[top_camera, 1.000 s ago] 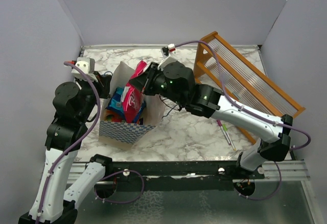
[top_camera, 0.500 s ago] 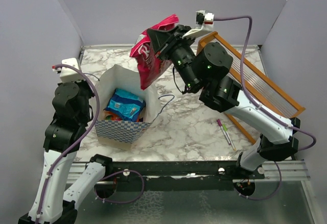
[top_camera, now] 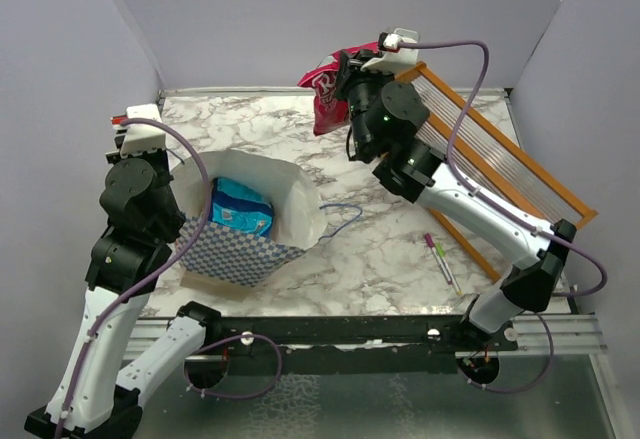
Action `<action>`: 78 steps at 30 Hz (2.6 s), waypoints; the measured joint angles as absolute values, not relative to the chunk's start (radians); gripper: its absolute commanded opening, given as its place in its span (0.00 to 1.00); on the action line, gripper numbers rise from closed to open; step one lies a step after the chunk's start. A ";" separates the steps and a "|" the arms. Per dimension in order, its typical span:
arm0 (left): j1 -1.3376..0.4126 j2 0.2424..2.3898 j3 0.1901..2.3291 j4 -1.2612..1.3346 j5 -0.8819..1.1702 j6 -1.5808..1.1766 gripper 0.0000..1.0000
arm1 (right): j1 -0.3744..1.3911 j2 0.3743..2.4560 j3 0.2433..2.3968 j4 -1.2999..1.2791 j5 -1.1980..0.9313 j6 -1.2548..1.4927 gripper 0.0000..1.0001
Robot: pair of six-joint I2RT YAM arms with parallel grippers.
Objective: Take the snacks out of the paper bag
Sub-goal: Place the snack at the center of the board, then take out the snack from the paper bag.
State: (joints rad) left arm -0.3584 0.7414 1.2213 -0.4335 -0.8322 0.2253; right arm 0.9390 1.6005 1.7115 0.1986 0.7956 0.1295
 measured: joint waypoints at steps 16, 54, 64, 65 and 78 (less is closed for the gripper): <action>-0.441 0.790 1.284 -0.363 -0.853 0.395 0.00 | 0.702 2.157 2.112 -0.022 0.473 0.504 0.01; -0.441 0.517 1.154 -0.579 -0.139 0.012 0.00 | 0.618 1.793 1.355 -0.268 0.132 0.543 0.75; -0.441 0.483 1.103 -0.537 -0.139 -0.017 0.00 | 0.847 1.439 1.233 -0.270 -0.017 0.276 0.81; -0.441 0.483 1.101 -0.535 -0.139 -0.019 0.00 | 0.879 1.426 1.233 -0.265 -0.023 0.274 0.81; -0.441 0.503 1.108 -0.534 -0.147 -0.051 0.00 | 1.404 1.636 1.358 -0.073 0.186 0.463 0.80</action>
